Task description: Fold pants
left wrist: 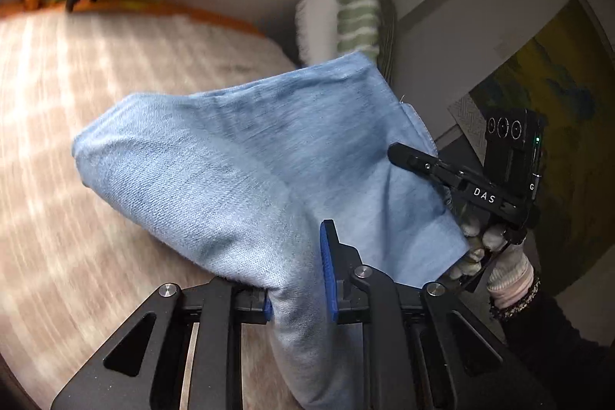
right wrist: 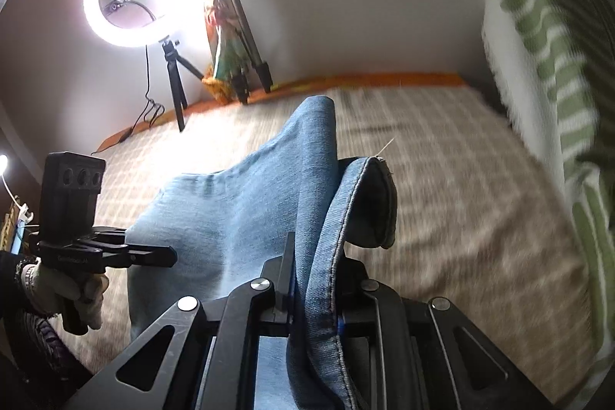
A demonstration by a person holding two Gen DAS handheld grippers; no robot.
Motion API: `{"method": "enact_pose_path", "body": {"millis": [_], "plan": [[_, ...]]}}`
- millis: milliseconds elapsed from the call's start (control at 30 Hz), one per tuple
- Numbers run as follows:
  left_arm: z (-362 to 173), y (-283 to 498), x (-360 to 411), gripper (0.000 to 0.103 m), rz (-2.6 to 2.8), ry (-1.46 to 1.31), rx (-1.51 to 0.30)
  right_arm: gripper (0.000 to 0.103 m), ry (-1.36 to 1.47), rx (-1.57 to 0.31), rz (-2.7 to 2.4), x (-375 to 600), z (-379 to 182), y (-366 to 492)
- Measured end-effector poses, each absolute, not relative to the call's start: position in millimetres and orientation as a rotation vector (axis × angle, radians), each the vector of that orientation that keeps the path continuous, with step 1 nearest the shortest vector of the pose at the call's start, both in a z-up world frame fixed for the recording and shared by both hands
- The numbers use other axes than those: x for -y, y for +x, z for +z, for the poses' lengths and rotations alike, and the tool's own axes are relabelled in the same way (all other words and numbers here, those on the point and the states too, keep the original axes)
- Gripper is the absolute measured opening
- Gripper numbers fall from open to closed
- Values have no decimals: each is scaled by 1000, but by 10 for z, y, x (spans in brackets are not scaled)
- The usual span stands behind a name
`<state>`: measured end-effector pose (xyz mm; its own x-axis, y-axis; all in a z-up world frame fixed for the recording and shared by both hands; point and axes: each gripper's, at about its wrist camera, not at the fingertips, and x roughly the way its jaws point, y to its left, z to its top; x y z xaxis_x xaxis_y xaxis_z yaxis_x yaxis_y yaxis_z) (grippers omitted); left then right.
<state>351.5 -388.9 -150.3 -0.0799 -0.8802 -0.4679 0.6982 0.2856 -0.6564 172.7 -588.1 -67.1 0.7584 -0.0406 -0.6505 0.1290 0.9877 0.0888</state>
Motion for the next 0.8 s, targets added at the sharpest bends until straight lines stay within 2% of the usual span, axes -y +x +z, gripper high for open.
{"method": "enact_pose_path", "body": {"millis": [233,467,800], "plan": [[-1220,4023,4122,16,-1278,-213,-892,12,141,-644,-118,6131,-387,2343],[-1091,4526,4395,16,-1237,-163,-839,12,152,-622,-150,6429,-356,2945],[-1371,5074,4582,16,-1157,-137,-864,12,140,-687,-191,6736,-555,3666]]}}
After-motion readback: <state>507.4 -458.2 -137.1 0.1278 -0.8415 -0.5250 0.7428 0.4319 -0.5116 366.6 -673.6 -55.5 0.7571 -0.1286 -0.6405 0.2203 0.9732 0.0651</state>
